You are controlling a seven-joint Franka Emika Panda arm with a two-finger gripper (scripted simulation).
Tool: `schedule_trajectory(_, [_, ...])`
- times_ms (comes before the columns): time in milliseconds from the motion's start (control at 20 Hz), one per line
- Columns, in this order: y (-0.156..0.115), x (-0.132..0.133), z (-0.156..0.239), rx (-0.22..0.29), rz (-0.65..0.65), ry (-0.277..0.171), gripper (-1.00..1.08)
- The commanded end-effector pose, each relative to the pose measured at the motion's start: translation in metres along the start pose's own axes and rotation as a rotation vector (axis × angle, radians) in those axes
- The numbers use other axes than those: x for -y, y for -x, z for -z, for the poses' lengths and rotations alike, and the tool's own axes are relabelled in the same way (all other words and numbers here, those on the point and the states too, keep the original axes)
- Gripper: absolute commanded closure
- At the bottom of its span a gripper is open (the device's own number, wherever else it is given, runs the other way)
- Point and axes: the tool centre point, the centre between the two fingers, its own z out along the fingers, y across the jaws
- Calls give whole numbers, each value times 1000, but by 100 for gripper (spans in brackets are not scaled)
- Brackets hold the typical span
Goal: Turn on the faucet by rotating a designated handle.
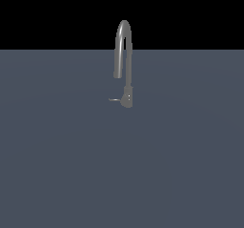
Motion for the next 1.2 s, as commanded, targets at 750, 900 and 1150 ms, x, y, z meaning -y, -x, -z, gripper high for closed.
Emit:
schedule_trajectory(750, [-80,36,-74,49,484,446,108])
schedule_trajectory(900, [-91,41,-87,57,559,514,108])
schedule_trajectory(1150, [-105,50,-108,67,673,619,108])
